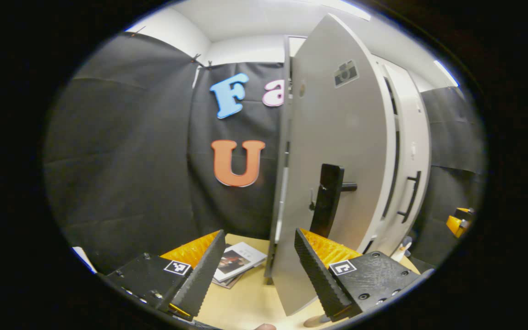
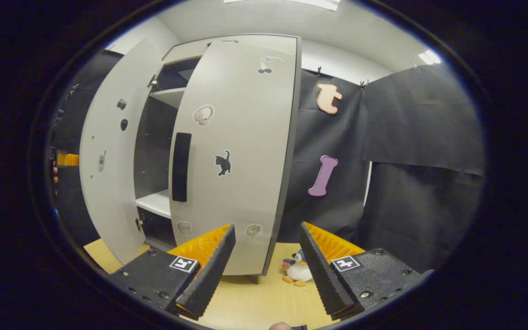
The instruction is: Grasp the bottle in the cabinet with the left hand and place it on the coaster, then close the right door with the right hand and the left door with the left hand.
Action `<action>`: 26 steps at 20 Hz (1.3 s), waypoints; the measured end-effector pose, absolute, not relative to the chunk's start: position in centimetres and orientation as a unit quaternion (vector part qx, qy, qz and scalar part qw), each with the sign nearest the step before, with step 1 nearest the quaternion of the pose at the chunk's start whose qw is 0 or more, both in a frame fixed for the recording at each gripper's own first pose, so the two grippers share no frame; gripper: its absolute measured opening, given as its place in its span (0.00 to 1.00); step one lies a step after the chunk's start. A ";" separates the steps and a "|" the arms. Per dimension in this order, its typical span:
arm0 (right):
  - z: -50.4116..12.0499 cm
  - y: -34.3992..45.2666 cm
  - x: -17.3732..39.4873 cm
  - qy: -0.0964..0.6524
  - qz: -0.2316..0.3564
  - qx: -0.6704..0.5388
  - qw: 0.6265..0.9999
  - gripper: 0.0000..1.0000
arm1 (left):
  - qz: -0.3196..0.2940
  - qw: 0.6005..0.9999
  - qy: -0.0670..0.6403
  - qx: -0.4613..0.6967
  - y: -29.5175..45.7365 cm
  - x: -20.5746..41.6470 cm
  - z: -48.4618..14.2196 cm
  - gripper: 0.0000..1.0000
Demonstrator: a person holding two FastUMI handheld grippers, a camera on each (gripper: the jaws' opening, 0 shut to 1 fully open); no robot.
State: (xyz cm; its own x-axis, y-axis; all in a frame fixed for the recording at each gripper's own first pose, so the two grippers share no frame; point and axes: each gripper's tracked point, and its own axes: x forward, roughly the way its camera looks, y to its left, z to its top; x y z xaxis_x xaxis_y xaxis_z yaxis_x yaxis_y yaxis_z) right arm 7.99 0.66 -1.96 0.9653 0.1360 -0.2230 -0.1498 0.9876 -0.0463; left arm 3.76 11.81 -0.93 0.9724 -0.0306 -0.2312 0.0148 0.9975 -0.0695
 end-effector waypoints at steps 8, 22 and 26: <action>-2.6 -2.9 7.5 0.113 0.057 -0.039 0.991 0.92 | -0.104 0.987 0.108 -0.050 0.0 7.3 -0.9 0.97; 0.0 -6.6 6.1 0.095 0.039 0.004 0.995 0.92 | -0.111 0.989 0.091 -0.045 -1.9 6.9 1.3 1.00; 3.9 -5.0 5.9 0.057 0.061 0.016 0.996 0.92 | -0.079 0.995 0.053 -0.022 1.0 4.4 5.1 1.00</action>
